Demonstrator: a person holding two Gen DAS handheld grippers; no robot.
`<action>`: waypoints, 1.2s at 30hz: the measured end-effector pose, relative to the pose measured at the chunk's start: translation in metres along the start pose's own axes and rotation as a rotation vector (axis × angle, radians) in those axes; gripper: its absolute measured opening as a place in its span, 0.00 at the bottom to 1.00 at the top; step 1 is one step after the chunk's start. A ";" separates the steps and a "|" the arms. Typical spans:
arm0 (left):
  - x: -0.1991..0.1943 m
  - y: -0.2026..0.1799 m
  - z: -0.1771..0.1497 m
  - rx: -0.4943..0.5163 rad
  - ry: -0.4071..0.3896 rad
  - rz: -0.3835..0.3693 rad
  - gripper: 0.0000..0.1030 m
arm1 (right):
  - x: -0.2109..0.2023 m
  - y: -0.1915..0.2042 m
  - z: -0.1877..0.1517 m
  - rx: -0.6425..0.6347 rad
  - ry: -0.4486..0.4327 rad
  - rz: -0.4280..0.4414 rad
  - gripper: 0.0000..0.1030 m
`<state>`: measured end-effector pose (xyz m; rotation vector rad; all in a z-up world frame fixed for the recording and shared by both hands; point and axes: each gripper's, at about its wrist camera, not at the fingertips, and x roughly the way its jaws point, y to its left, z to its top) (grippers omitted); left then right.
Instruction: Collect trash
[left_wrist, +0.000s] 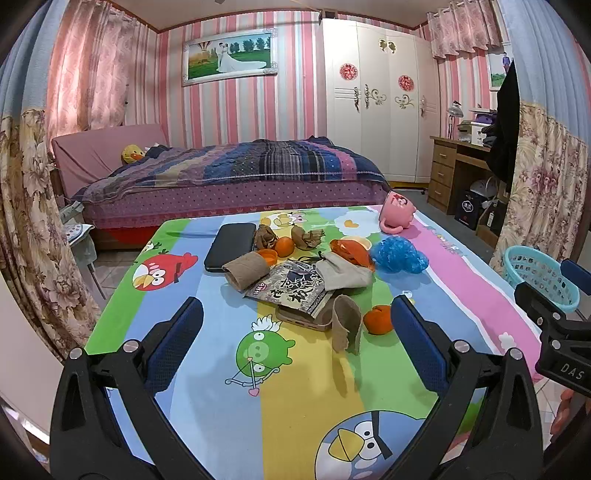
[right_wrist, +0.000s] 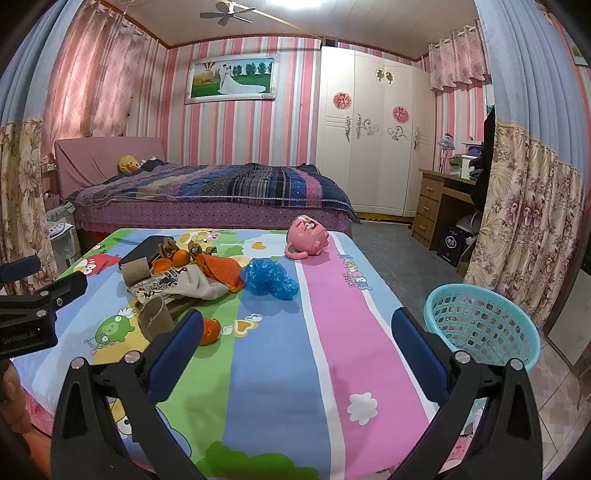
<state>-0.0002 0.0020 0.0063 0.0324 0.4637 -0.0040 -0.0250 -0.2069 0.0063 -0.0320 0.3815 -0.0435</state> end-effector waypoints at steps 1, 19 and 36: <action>0.000 0.000 0.000 0.000 0.000 0.000 0.95 | 0.000 0.000 0.000 0.000 0.001 0.000 0.96; 0.000 0.003 -0.001 -0.003 0.000 0.006 0.95 | 0.003 -0.005 0.000 0.011 0.005 -0.005 0.96; 0.001 0.005 -0.002 -0.001 -0.001 0.007 0.95 | 0.004 -0.009 0.001 0.012 0.002 -0.009 0.96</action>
